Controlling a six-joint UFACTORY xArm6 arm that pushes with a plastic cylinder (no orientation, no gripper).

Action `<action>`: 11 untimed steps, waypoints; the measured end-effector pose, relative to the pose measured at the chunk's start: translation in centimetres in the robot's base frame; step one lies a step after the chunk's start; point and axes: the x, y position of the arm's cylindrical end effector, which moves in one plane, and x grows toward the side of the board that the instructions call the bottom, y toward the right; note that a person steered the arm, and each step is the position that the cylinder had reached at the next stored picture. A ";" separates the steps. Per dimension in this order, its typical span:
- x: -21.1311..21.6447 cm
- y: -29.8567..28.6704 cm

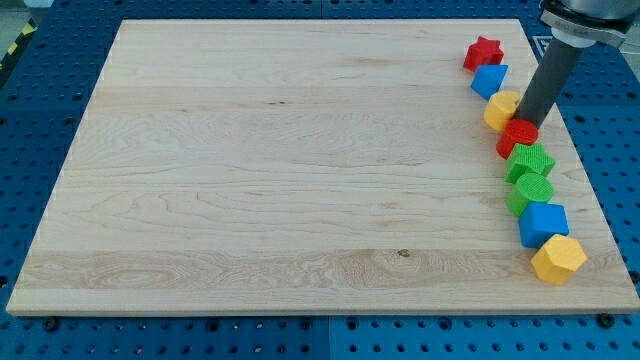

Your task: Push the yellow heart towards the center

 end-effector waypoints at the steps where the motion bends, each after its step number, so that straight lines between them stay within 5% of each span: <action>1: 0.0 0.9; 3: -2.3 0.6; 5: 0.2 -3.2; 7: -3.7 -3.2; 9: -3.3 -10.5; 11: -3.0 -11.7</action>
